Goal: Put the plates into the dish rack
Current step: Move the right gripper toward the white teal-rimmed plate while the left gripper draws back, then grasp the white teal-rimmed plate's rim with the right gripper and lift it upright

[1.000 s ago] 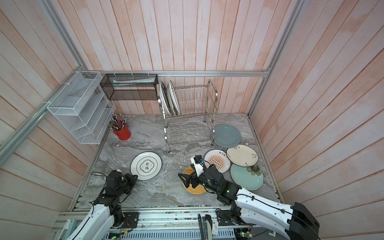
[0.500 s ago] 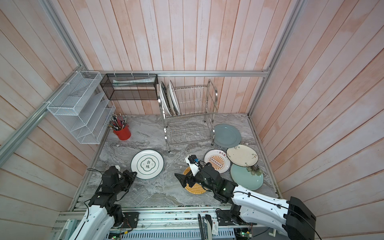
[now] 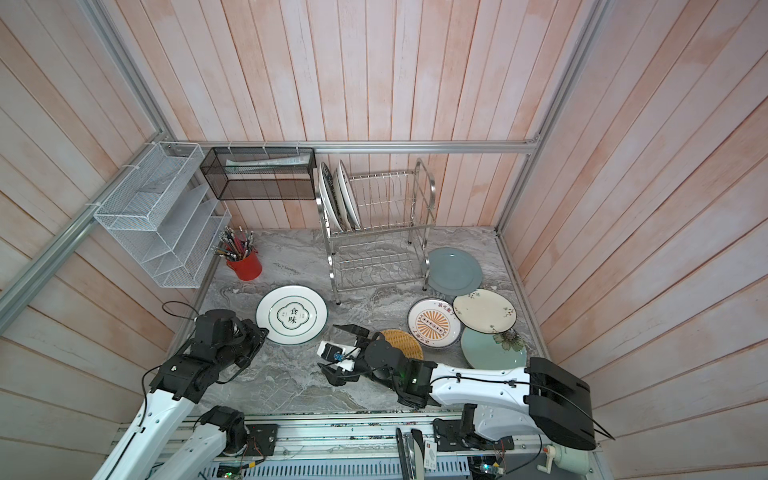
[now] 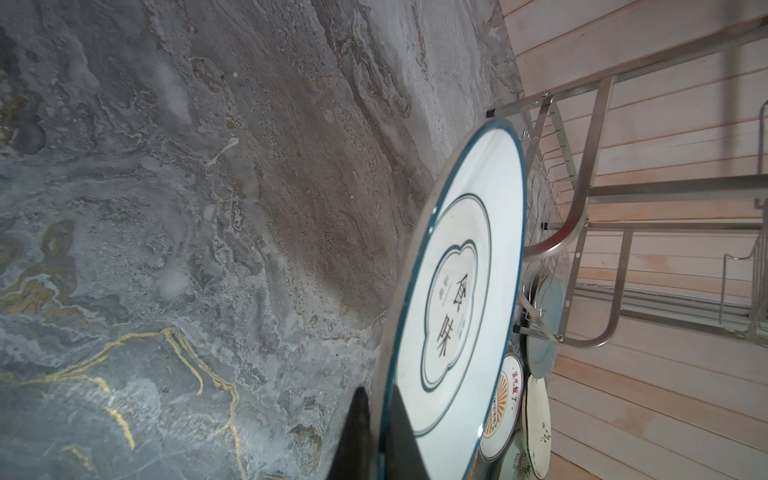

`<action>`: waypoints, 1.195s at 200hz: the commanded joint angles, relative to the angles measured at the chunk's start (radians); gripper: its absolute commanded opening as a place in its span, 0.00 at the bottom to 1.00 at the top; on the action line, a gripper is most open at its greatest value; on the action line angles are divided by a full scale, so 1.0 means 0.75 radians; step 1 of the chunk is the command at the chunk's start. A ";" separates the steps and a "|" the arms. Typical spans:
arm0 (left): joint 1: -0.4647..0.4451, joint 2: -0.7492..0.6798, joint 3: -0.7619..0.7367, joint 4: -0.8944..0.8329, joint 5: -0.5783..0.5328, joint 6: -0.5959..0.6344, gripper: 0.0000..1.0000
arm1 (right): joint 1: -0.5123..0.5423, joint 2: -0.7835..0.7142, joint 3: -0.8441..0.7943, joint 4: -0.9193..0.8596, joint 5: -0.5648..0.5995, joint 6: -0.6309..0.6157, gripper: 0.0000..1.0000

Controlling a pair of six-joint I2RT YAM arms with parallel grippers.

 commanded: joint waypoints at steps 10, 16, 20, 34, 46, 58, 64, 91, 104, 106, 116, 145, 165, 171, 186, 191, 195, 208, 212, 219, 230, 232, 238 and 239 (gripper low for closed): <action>-0.157 0.117 0.176 -0.144 -0.204 -0.157 0.00 | 0.063 0.145 0.106 0.044 0.110 -0.314 0.93; -0.192 0.143 0.205 -0.158 -0.232 -0.177 0.00 | 0.072 0.172 0.124 0.047 0.144 -0.327 0.91; -0.215 0.158 0.221 -0.165 -0.251 -0.184 0.00 | 0.076 0.189 0.142 0.046 0.168 -0.333 0.89; -0.275 0.209 0.286 -0.192 -0.295 -0.210 0.00 | 0.078 0.245 0.196 0.030 0.223 -0.347 0.83; -0.313 0.245 0.336 -0.222 -0.324 -0.231 0.00 | 0.077 0.288 0.242 0.003 0.240 -0.378 0.77; -0.334 0.272 0.373 -0.245 -0.342 -0.249 0.00 | 0.077 0.326 0.292 -0.037 0.247 -0.402 0.71; -0.347 0.283 0.388 -0.249 -0.349 -0.251 0.00 | 0.076 0.343 0.316 -0.060 0.246 -0.409 0.67; -0.384 0.310 0.446 -0.282 -0.384 -0.268 0.00 | 0.067 0.393 0.388 -0.121 0.231 -0.408 0.44; -0.393 0.317 0.463 -0.290 -0.393 -0.264 0.00 | 0.064 0.401 0.402 -0.134 0.217 -0.397 0.37; -0.393 0.318 0.464 -0.292 -0.393 -0.268 0.00 | 0.062 0.403 0.403 -0.137 0.215 -0.395 0.36; -0.396 0.317 0.473 -0.299 -0.395 -0.271 0.00 | 0.062 0.408 0.409 -0.144 0.207 -0.388 0.32; -0.401 0.303 0.476 -0.291 -0.386 -0.265 0.00 | 0.061 0.429 0.435 -0.162 0.217 -0.359 0.20; -0.407 0.293 0.466 -0.277 -0.372 -0.267 0.00 | 0.061 0.440 0.451 -0.169 0.239 -0.353 0.20; -0.408 0.291 0.464 -0.277 -0.371 -0.270 0.00 | 0.059 0.444 0.451 -0.165 0.251 -0.353 0.20; -0.414 0.292 0.462 -0.279 -0.372 -0.277 0.00 | 0.058 0.456 0.453 -0.155 0.276 -0.356 0.22; -0.415 0.294 0.461 -0.277 -0.370 -0.275 0.00 | 0.056 0.459 0.454 -0.154 0.279 -0.357 0.23; -0.418 0.292 0.459 -0.274 -0.369 -0.274 0.00 | 0.056 0.463 0.456 -0.153 0.281 -0.357 0.23; -0.421 0.296 0.460 -0.270 -0.369 -0.272 0.00 | 0.051 0.472 0.464 -0.154 0.286 -0.351 0.23; -0.421 0.298 0.459 -0.271 -0.369 -0.272 0.00 | 0.049 0.476 0.470 -0.157 0.287 -0.348 0.23; -0.423 0.299 0.460 -0.271 -0.369 -0.276 0.00 | 0.046 0.483 0.477 -0.164 0.287 -0.342 0.23; -0.423 0.299 0.455 -0.262 -0.368 -0.273 0.00 | 0.044 0.489 0.484 -0.165 0.291 -0.337 0.22; -0.423 0.300 0.456 -0.261 -0.365 -0.272 0.00 | 0.044 0.491 0.485 -0.165 0.292 -0.336 0.22; -0.423 0.298 0.452 -0.254 -0.361 -0.271 0.00 | 0.044 0.493 0.486 -0.165 0.295 -0.335 0.22; -0.422 0.298 0.451 -0.253 -0.360 -0.271 0.00 | 0.044 0.495 0.487 -0.164 0.295 -0.336 0.22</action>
